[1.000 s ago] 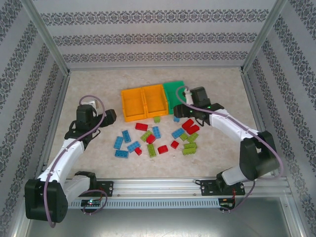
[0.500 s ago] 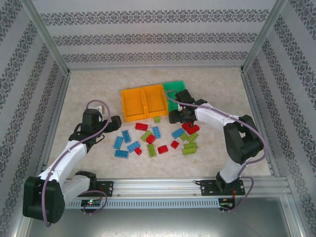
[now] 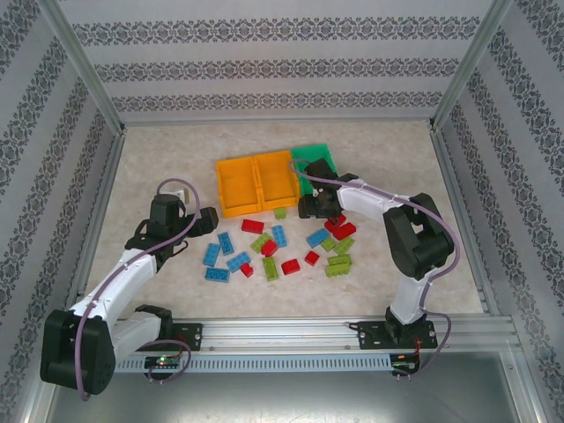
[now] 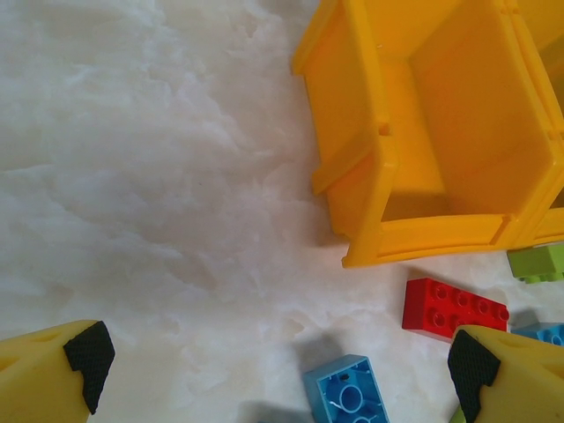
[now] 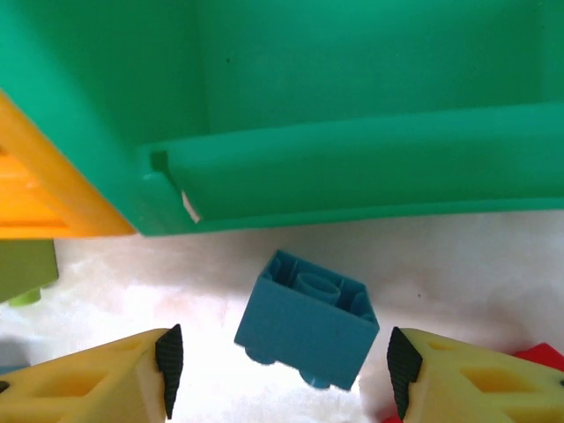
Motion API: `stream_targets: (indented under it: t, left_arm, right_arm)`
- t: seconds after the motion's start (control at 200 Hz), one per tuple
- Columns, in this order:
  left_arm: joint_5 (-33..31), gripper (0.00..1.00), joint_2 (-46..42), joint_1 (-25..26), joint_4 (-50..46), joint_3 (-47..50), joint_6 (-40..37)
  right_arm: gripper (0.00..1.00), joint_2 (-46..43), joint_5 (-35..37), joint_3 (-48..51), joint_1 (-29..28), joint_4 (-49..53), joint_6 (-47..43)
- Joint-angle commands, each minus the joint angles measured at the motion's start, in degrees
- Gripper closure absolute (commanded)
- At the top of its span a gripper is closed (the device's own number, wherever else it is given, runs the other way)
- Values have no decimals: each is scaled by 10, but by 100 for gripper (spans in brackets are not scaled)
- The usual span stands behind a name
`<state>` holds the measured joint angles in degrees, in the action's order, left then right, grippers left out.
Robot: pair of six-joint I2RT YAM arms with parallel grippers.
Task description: Sort the legos into containers by color
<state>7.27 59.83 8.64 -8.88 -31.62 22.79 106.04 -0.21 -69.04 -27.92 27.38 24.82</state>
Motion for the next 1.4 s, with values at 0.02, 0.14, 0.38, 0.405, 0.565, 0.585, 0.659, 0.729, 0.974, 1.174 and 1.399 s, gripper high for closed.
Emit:
stream_targets:
  t: [0.02,0.14,0.38,0.405,0.565,0.585,0.659,0.729,0.974,1.174,1.399]
  left_arm:
    - [-7,0,5,8,17,6,3]
    - [-9,0,6,10,19,6,3]
    - [-9,0,11,15,21,4,1]
    - [-9,0,10,16,21,4,1]
    - [-10,0,9,24,23,-2,-1]
    - [-9,0,9,25,23,-2,-1]
    - [-10,0,10,27,22,-5,-3]
    - [-10,0,9,30,21,-8,-4]
    - [-20,0,5,36,7,-9,-5]
    - [-24,0,3,47,-1,-9,-7]
    - [-25,0,8,60,-14,-13,-11]
  right_arm:
    - [36,18,28,-24,-7,23,10]
    - [40,27,31,-29,-7,25,8]
    - [51,25,45,-32,-12,30,6]
    - [54,21,46,-31,-13,30,5]
    - [66,-19,47,-15,-18,23,9]
    - [67,-26,47,-15,-18,22,10]
    - [70,-45,50,-11,-17,21,10]
    - [70,-64,51,-12,-17,22,9]
    - [69,-89,60,-54,6,32,-13]
    - [68,-17,35,-127,48,28,-35]
    - [59,45,15,-166,65,8,-42]
